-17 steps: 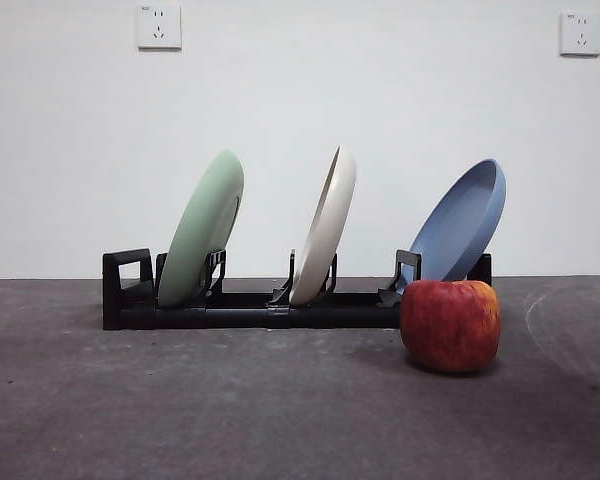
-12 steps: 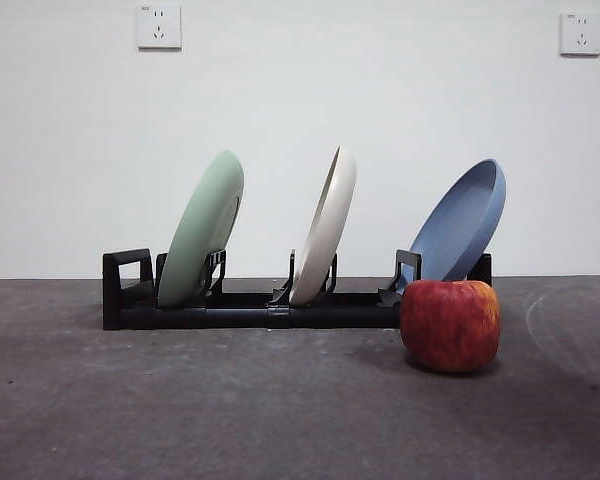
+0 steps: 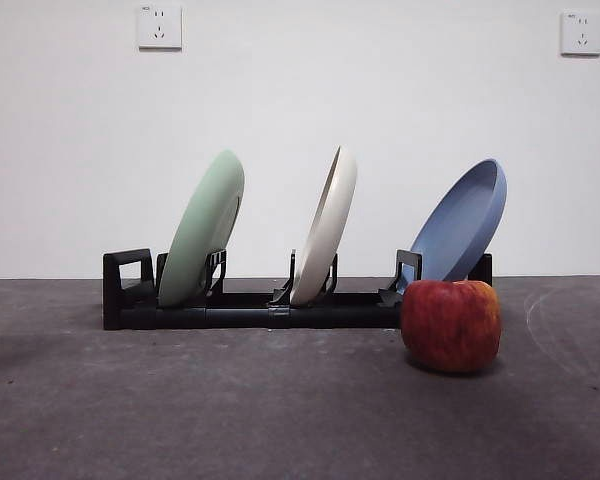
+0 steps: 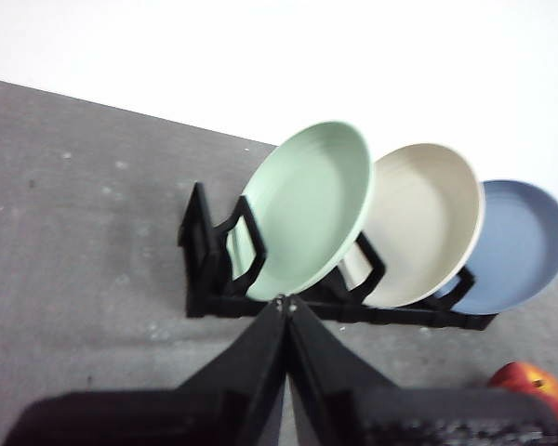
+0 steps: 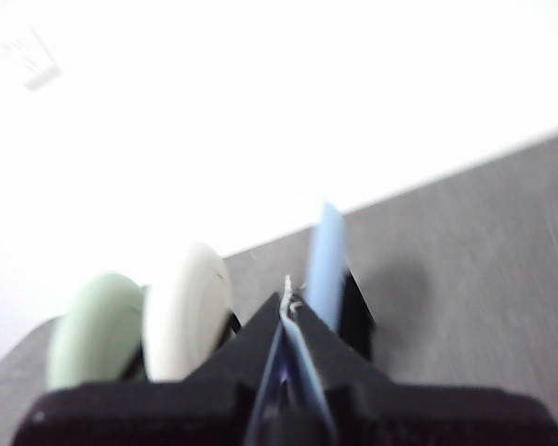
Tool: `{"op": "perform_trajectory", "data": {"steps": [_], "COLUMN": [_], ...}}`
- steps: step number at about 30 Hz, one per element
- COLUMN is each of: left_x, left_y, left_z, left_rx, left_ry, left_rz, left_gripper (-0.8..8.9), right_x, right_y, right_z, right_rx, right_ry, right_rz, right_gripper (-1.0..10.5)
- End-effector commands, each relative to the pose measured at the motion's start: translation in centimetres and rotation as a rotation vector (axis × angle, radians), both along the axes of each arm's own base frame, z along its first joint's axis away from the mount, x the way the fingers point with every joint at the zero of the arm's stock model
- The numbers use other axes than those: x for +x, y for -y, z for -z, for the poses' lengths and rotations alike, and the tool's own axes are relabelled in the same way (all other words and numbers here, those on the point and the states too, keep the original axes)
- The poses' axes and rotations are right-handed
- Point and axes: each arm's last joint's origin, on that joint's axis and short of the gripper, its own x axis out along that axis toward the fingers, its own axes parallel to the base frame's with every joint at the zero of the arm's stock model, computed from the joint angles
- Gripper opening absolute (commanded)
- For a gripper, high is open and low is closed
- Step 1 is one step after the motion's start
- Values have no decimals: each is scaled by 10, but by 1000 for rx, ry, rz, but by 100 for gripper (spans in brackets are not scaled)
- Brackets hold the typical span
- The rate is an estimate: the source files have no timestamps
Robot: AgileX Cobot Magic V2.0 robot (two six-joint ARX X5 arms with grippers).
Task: Take the green plate from the plate rack,put the plate on the table,take the apple from the table,put the apple in the plate
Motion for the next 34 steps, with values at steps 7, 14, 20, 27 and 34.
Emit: {"op": "perform_trajectory", "data": {"steps": [7,14,20,27,34], "left_x": [21,48,80,124,154], "left_y": [4,12,19,38,65], "left_z": [-98,-165,-189,-174,-153], "left_rx": [21,48,110,151,202], "left_ry": [-17,-88,-233,-425,-496], "left_rz": [116,396,502,602,628], "left_gripper": [-5,-5,-5,-5,306], "right_x": [18,59,99,144,158], "right_y": [-7,-18,-32,-65,-84], "right_z": [-113,-159,-160,-138,-125], "right_rx": [-60,-31,-118,-241,-306], "right_ry": [-38,-253,-448,-637,-677], "right_rz": [-230,-557,-666,-663,-654], "right_gripper": [-10,-9,-9,1,180]}}
